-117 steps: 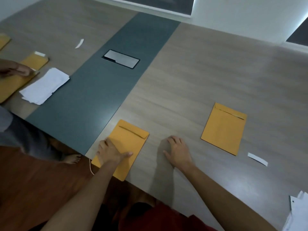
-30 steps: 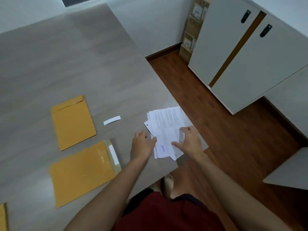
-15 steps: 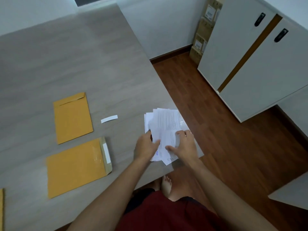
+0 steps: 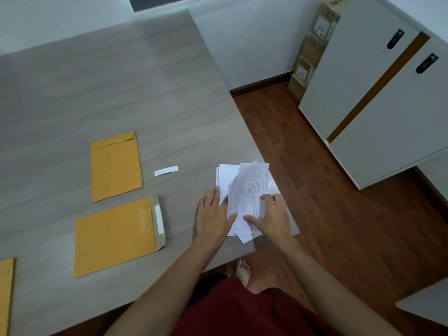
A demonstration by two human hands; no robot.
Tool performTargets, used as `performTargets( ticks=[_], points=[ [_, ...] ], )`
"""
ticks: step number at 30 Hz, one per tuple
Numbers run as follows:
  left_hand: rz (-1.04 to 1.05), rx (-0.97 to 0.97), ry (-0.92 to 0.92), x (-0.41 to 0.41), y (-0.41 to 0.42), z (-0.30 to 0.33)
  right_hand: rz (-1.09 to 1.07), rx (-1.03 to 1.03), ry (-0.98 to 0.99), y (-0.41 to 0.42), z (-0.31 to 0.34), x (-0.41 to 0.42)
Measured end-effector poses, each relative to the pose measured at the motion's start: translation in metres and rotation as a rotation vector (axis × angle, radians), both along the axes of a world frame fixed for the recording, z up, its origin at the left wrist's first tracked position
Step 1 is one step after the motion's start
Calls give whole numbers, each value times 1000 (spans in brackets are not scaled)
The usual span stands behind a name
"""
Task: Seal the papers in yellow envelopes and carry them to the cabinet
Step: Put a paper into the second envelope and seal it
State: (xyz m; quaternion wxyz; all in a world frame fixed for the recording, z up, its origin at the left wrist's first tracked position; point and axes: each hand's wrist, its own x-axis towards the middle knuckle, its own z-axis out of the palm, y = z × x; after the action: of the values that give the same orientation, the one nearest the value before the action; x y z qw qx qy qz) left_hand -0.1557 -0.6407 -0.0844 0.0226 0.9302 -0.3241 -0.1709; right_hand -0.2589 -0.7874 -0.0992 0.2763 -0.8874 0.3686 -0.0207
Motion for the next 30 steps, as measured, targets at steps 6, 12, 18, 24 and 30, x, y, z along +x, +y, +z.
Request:
performTargets(
  ticks=[6,12,18,24,30],
  points=[
    [138,-287,-7,-3,-3,10,-4,24,-13,0,-1,0],
    [556,-654,278,6,-19,22,-11,7,8,1,-3,1],
    [545,-455,429,19,-29,20,-14,5,8,1,-4,2],
    [753,-687,585,30,-28,24,-129,33,-82,5,11,5],
    [1066,-1049,744,60,10,31,-278,143,-268,24,46,38]
  ],
)
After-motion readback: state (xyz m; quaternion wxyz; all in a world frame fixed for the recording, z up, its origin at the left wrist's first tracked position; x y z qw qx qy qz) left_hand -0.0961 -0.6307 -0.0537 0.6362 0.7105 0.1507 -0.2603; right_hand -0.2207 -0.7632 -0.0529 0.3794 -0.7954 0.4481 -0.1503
